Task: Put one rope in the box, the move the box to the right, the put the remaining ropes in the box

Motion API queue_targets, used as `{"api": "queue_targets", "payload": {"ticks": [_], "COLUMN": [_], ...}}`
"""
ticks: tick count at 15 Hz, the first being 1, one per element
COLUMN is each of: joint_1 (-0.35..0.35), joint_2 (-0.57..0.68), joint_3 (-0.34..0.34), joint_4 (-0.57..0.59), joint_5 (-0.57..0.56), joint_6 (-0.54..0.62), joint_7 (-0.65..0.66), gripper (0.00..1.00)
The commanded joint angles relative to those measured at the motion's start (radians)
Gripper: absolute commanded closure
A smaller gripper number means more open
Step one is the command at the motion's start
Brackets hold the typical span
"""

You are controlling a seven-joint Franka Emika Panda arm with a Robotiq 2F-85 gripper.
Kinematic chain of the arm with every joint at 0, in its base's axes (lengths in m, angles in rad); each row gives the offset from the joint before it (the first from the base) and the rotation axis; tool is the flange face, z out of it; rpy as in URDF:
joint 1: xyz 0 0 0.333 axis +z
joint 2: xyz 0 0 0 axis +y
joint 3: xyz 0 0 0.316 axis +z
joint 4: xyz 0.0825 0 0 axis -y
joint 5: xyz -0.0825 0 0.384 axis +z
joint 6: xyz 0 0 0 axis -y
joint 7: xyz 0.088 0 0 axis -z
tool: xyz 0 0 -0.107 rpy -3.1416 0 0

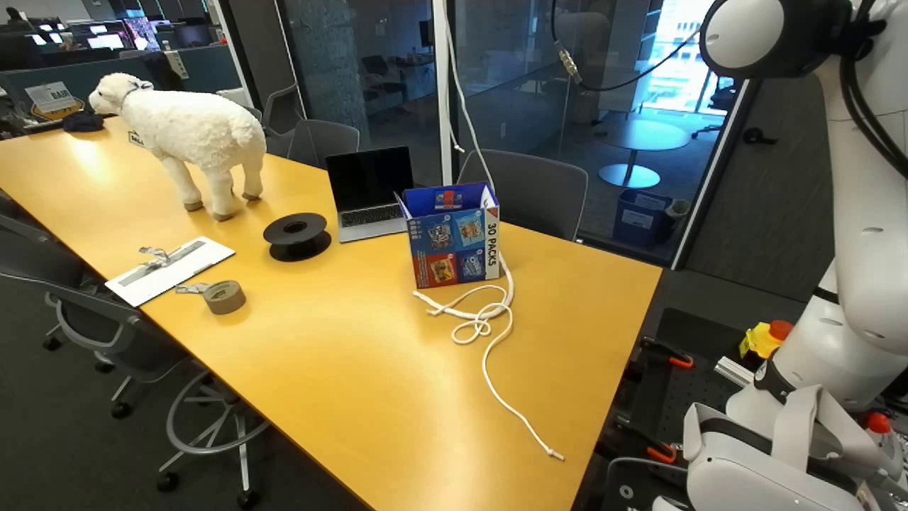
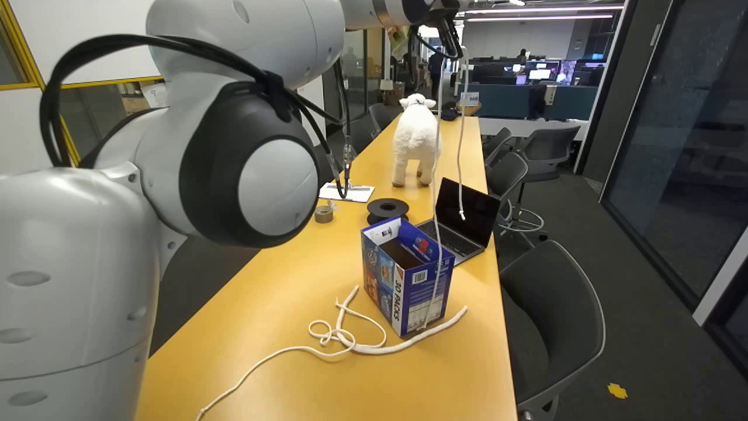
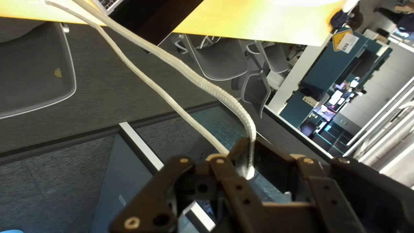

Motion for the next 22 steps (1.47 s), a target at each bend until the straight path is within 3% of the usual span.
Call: {"api": "queue_targets", "payload": {"ticks": [1, 8, 16, 22], "joint_1": [-0.010, -0.105, -0.169, -0.175], "joint_2": [-0.014, -0.010, -0.042, -0.115], "joint_3": [0.063, 0.206, 0.245, 0.248], "joint_4": [0.027, -0.022, -0.146, -0.210], "joint_5": [0.061, 0.328, 0.444, 0.477], "joint_6": [-0.008, -0.056, -0.165, -0.156], "joint_7": [-0.118, -0.412, -0.597, -0.680], "gripper": [0.96, 0.96, 0.96, 0.97]}}
